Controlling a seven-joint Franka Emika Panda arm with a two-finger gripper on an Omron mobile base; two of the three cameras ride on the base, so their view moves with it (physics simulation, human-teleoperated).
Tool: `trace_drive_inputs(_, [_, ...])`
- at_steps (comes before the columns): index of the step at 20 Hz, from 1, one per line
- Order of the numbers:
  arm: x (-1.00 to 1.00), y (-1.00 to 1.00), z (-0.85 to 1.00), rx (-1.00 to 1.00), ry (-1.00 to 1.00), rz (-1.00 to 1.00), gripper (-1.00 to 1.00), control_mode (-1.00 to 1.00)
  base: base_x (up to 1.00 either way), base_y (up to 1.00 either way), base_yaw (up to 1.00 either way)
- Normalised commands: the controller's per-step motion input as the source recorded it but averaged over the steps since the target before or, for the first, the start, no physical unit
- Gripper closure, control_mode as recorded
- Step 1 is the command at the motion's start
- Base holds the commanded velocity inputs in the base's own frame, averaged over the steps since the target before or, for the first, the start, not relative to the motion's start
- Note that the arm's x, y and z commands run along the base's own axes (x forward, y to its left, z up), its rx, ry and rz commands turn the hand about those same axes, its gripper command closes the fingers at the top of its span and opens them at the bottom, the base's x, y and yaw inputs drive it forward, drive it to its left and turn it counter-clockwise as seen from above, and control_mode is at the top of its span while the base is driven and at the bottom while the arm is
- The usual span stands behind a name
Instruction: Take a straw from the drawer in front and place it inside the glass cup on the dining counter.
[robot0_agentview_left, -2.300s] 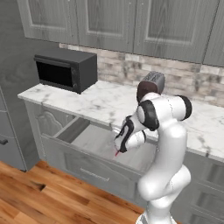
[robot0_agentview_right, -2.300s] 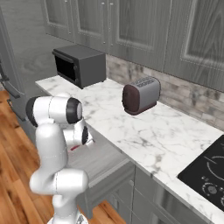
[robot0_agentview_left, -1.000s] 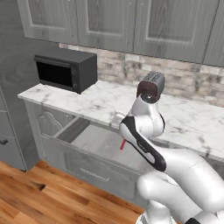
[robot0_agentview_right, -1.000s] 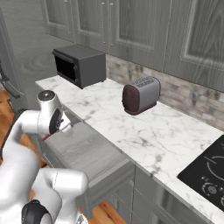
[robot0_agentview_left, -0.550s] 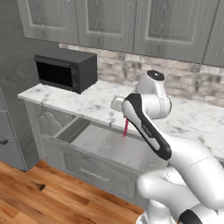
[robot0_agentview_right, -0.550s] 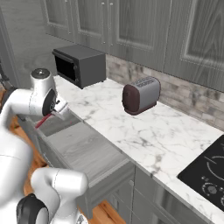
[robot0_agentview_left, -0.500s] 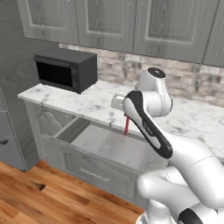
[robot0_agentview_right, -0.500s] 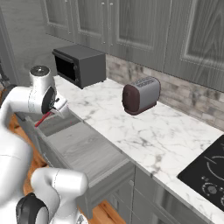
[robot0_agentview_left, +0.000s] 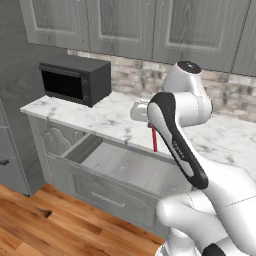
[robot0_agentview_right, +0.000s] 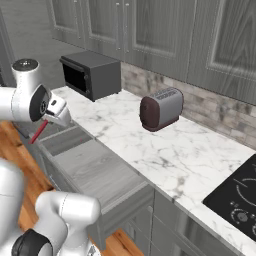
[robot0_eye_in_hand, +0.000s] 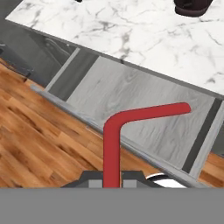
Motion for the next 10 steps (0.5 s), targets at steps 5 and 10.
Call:
trace_drive_inputs(5, [-0.36,0.0,0.0,-0.02,-0.04,0.0,1.0,-1.0,0.0,0.0,0.0])
trace_drive_inputs(10, [-0.45,0.0,0.0,0.0,-0.01,0.0,1.0,1.0,-0.19,0.0,0.0])
